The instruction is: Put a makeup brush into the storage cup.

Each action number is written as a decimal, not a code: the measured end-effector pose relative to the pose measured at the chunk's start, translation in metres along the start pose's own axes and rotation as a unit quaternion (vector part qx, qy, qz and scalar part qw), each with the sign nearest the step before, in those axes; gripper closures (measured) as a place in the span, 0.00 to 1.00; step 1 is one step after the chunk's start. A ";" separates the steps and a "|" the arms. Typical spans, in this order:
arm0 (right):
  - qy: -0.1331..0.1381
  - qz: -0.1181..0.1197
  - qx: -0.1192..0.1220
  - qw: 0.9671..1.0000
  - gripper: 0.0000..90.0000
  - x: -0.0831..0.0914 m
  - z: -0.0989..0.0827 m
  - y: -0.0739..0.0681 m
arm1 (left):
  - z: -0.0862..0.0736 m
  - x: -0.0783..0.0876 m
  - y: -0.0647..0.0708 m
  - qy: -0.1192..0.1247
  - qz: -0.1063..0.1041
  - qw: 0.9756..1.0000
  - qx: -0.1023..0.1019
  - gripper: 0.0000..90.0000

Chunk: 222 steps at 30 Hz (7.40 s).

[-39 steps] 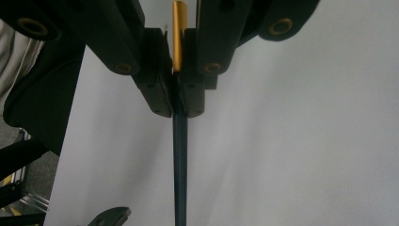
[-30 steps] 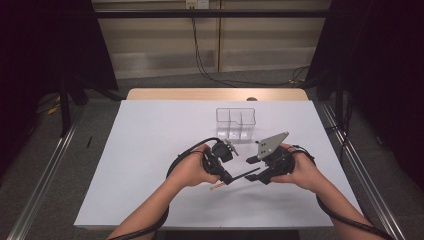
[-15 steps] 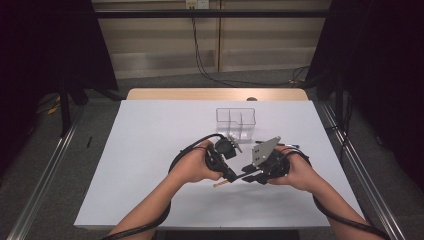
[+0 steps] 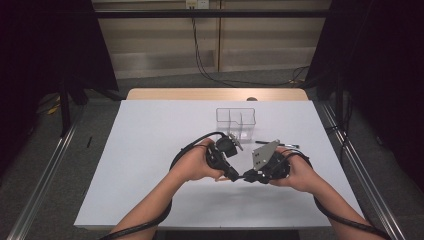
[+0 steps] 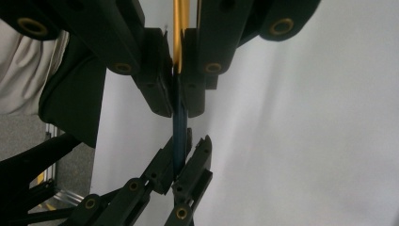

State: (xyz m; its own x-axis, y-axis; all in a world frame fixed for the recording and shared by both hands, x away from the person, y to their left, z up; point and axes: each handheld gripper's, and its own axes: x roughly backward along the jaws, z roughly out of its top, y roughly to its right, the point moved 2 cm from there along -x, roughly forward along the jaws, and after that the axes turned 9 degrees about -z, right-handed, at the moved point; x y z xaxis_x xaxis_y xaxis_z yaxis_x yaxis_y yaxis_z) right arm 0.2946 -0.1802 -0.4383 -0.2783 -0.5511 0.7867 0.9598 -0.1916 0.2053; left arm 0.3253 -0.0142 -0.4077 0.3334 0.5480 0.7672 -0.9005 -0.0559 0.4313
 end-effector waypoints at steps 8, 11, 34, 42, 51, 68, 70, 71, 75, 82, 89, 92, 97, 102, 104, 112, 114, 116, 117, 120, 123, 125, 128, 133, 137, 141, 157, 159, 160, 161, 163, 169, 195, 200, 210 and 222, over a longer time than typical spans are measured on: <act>0.013 0.010 -0.009 1.000 0.94 0.001 -0.002 -0.001 | -0.003 0.005 -0.002 0.044 0.005 0.999 -0.005 0.84; 0.014 0.008 -0.010 1.000 0.94 0.001 -0.002 -0.001 | -0.003 0.008 -0.002 0.053 0.010 0.998 -0.013 0.76; 0.028 -0.015 -0.069 0.997 0.94 0.008 -0.020 0.005 | -0.025 0.022 -0.012 0.150 0.050 0.987 -0.030 0.16; 0.051 -0.023 -0.097 0.994 0.94 0.009 -0.022 0.006 | -0.030 0.023 -0.013 0.194 0.061 0.978 -0.039 0.08; 0.090 -0.023 -0.135 0.986 0.94 0.008 -0.025 0.006 | -0.037 0.025 -0.015 0.225 0.071 0.971 -0.034 0.07; 0.159 -0.038 -0.194 0.967 0.94 0.008 -0.029 0.002 | -0.043 0.018 -0.016 0.275 0.070 0.958 -0.042 0.05; 0.163 -0.038 -0.199 0.966 0.94 0.007 -0.029 0.001 | -0.043 0.016 -0.017 0.285 0.071 0.955 -0.043 0.06; 0.166 -0.040 -0.199 0.965 0.94 0.006 -0.029 0.001 | -0.044 0.017 -0.017 0.287 0.073 0.954 -0.044 0.06; 0.177 -0.046 -0.209 0.960 0.94 0.006 -0.028 0.001 | -0.045 0.017 -0.017 0.305 0.072 0.948 -0.043 0.06; 0.195 -0.046 -0.218 0.955 0.94 0.003 -0.025 0.000 | -0.047 0.017 -0.016 0.329 0.075 0.941 -0.040 0.06; 0.213 -0.054 -0.230 0.948 0.94 0.002 -0.020 0.000 | -0.047 0.015 -0.015 0.347 0.073 0.934 -0.039 0.11; 0.220 -0.053 -0.227 0.947 0.94 0.001 -0.017 -0.001 | -0.048 0.014 -0.016 0.350 0.072 0.933 -0.036 0.15; 0.228 -0.058 -0.234 0.943 0.94 0.001 -0.015 0.000 | -0.048 0.014 -0.016 0.359 0.068 0.930 -0.032 0.24; 0.233 -0.062 -0.240 0.940 0.94 -0.001 -0.015 -0.001 | -0.048 0.013 -0.016 0.362 0.054 0.930 -0.029 0.38; 0.235 -0.064 -0.240 0.940 0.94 -0.002 -0.014 -0.001 | -0.048 0.013 -0.017 0.365 0.049 0.929 -0.027 0.43; 0.237 -0.069 -0.244 0.938 0.94 -0.004 -0.011 0.001 | -0.050 0.017 -0.018 0.388 0.045 0.920 -0.017 0.56; 0.238 -0.068 -0.247 0.937 0.94 -0.004 -0.009 0.001 | -0.050 0.017 -0.017 0.387 0.048 0.921 -0.017 0.58; 0.238 -0.070 -0.248 0.937 0.94 -0.005 -0.009 0.001 | -0.050 0.017 -0.017 0.389 0.045 0.920 -0.014 0.62; 0.239 -0.070 -0.249 0.936 0.94 -0.005 -0.008 0.001 | -0.050 0.017 -0.017 0.391 0.045 0.919 -0.014 0.63; 0.241 -0.068 -0.252 0.935 0.94 -0.006 -0.007 0.001 | -0.051 0.016 -0.017 0.389 0.043 0.920 -0.014 0.66; 0.243 -0.070 -0.254 0.933 0.94 -0.007 -0.005 0.000 | -0.051 0.015 -0.017 0.385 0.040 0.922 -0.014 0.71; 0.244 -0.069 -0.256 0.933 0.94 -0.008 -0.005 0.000 | -0.051 0.015 -0.016 0.386 0.036 0.922 -0.012 0.74; 0.243 -0.069 -0.258 0.932 0.94 -0.009 -0.003 0.000 | -0.051 0.014 -0.016 0.388 0.029 0.921 -0.008 0.78; 0.242 -0.072 -0.267 0.930 0.93 -0.013 -0.002 -0.001 | -0.051 0.013 -0.016 0.393 0.023 0.919 -0.002 0.85; 0.245 -0.065 -0.272 0.928 0.94 -0.017 0.000 -0.002 | -0.050 0.012 -0.015 0.399 0.024 0.917 -0.006 0.88; 0.245 -0.064 -0.277 0.927 0.93 -0.021 0.003 -0.003 | -0.049 0.011 -0.014 0.402 0.019 0.915 -0.003 0.91; 0.252 -0.059 -0.280 0.924 0.92 -0.026 0.010 -0.002 | -0.050 0.011 -0.013 0.412 0.028 0.911 -0.012 0.92; 0.254 -0.059 -0.280 0.924 0.90 -0.026 0.010 -0.002 | -0.050 0.011 -0.012 0.404 0.033 0.914 -0.016 0.92; 0.259 -0.059 -0.281 0.922 0.89 -0.025 0.010 -0.002 | -0.050 0.010 -0.012 0.400 0.036 0.916 -0.019 0.92; 0.261 -0.061 -0.281 0.921 0.88 -0.024 0.010 -0.002 | -0.050 0.010 -0.012 0.400 0.036 0.916 -0.018 0.92; 0.262 -0.070 -0.284 0.920 0.83 -0.022 0.009 -0.001 | -0.050 0.010 -0.012 0.401 0.040 0.915 -0.015 0.92; 0.262 -0.086 -0.288 0.917 0.56 -0.012 -0.002 0.002 | -0.053 0.016 -0.012 0.396 0.054 0.917 -0.019 0.92; 0.293 -0.125 -0.290 0.902 0.06 0.018 -0.014 0.012 | -0.055 0.021 -0.013 0.374 0.095 0.922 -0.031 0.92; 0.306 -0.125 -0.293 0.897 0.10 0.021 -0.007 0.014 | -0.055 0.020 -0.013 0.372 0.097 0.923 -0.032 0.92; 0.319 -0.114 -0.287 0.896 0.35 0.025 0.006 0.018 | -0.055 0.019 -0.014 0.366 0.105 0.924 -0.036 0.92; 0.323 -0.110 -0.285 0.896 0.62 0.023 0.024 0.019 | -0.051 0.015 -0.012 0.364 0.109 0.924 -0.044 0.92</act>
State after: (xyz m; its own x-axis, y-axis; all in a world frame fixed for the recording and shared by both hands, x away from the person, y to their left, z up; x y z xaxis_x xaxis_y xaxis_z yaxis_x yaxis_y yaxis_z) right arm 0.3068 -0.1770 -0.4019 -0.5984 -0.7688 0.2255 0.7550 -0.6353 -0.1624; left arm 0.3274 0.0373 -0.4252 -0.1052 0.9496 0.2953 -0.9541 -0.1801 0.2393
